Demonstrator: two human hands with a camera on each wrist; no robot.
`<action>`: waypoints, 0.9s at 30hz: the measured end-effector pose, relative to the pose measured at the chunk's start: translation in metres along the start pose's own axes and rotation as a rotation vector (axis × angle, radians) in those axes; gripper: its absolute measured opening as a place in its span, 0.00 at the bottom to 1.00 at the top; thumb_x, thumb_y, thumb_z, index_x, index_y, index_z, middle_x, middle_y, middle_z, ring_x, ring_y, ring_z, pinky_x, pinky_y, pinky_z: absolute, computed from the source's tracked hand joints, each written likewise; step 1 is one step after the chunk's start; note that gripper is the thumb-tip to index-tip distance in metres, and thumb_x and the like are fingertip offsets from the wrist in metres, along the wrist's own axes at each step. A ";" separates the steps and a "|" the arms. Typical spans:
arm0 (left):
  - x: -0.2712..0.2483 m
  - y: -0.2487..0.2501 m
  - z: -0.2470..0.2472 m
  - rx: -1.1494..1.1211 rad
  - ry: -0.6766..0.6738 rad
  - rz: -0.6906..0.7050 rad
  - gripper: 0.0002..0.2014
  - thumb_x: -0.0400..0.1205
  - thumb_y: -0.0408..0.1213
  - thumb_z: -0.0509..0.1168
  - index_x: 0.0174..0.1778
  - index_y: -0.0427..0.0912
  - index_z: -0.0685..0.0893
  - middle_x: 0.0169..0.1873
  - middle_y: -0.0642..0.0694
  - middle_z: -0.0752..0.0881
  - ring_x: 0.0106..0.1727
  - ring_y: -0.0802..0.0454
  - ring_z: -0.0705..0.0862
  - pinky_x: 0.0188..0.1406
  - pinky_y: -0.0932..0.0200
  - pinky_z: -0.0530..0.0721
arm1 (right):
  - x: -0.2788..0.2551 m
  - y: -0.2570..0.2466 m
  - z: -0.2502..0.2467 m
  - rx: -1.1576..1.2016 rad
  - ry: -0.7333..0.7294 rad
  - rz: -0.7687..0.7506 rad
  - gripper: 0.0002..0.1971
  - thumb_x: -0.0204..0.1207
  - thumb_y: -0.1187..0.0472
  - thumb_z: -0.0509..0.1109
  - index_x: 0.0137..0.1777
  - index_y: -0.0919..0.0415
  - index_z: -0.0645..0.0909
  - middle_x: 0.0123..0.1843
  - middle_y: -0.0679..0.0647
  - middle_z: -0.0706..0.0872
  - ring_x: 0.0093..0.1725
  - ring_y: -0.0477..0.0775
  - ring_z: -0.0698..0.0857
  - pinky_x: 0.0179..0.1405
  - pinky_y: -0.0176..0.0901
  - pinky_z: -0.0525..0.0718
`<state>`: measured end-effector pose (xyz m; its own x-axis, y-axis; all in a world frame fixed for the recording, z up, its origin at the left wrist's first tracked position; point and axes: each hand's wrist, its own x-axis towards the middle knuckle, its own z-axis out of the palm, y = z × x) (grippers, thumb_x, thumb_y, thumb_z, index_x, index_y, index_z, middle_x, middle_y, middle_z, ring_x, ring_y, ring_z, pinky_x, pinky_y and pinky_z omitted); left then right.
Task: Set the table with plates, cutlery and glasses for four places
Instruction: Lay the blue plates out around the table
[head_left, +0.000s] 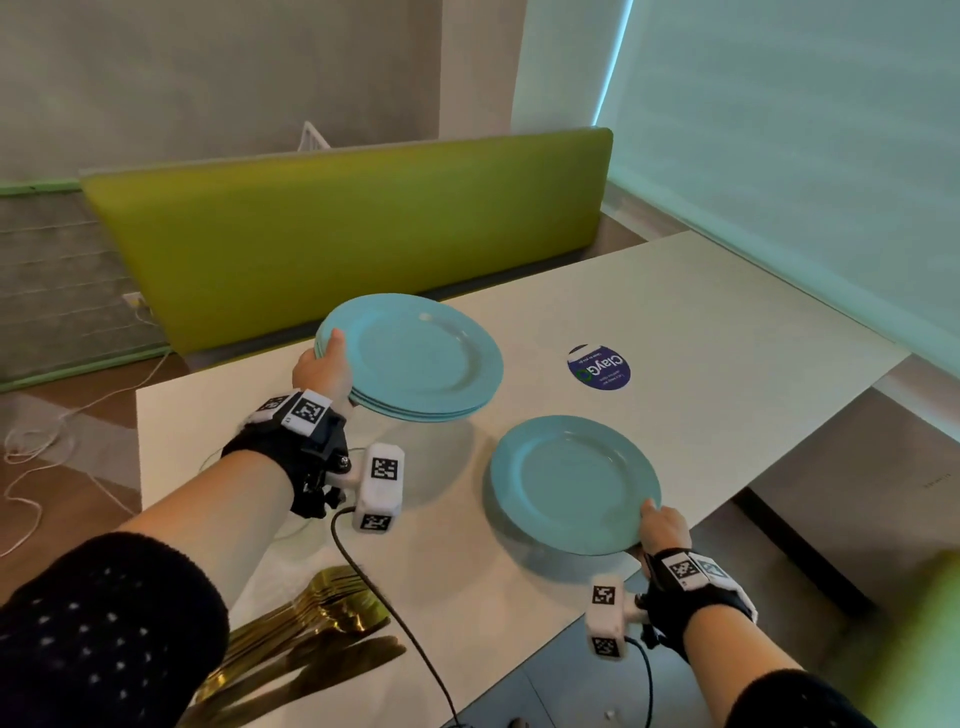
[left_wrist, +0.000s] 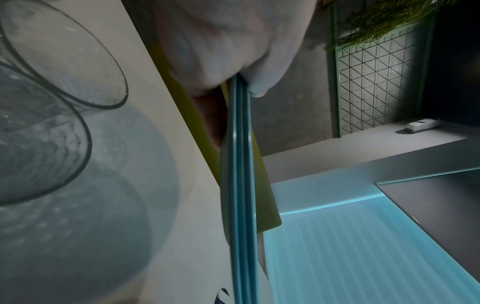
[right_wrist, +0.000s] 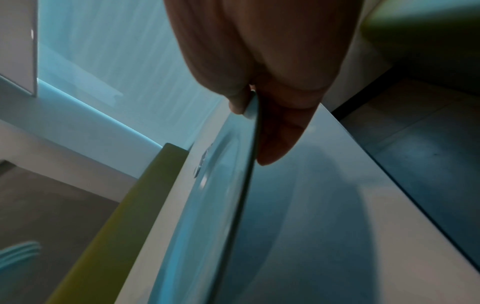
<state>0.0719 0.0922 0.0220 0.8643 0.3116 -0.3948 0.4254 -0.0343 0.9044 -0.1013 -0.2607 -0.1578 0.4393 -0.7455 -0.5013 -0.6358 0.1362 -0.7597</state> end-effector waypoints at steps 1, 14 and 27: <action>0.000 0.000 0.000 -0.011 -0.013 0.005 0.30 0.82 0.56 0.56 0.73 0.38 0.73 0.68 0.41 0.79 0.65 0.37 0.81 0.61 0.51 0.81 | -0.013 -0.002 0.003 -0.012 -0.005 0.008 0.20 0.80 0.56 0.60 0.58 0.75 0.78 0.55 0.73 0.85 0.55 0.73 0.84 0.59 0.70 0.81; -0.002 -0.021 0.002 -0.057 -0.111 0.008 0.25 0.83 0.53 0.58 0.70 0.38 0.76 0.62 0.40 0.82 0.51 0.43 0.81 0.47 0.55 0.79 | -0.017 0.029 0.013 -0.121 -0.083 0.125 0.20 0.76 0.53 0.67 0.57 0.71 0.80 0.59 0.71 0.85 0.60 0.70 0.85 0.61 0.61 0.84; -0.024 -0.015 0.014 -0.092 -0.253 0.020 0.20 0.83 0.53 0.59 0.63 0.42 0.78 0.54 0.42 0.83 0.51 0.42 0.83 0.50 0.52 0.82 | -0.092 -0.061 0.001 -0.246 0.111 -0.095 0.24 0.75 0.52 0.69 0.67 0.65 0.75 0.61 0.65 0.83 0.58 0.67 0.84 0.61 0.57 0.83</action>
<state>0.0489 0.0717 0.0153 0.9169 0.0642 -0.3939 0.3911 0.0519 0.9189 -0.1026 -0.1997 -0.0654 0.4407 -0.8162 -0.3737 -0.7361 -0.0904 -0.6708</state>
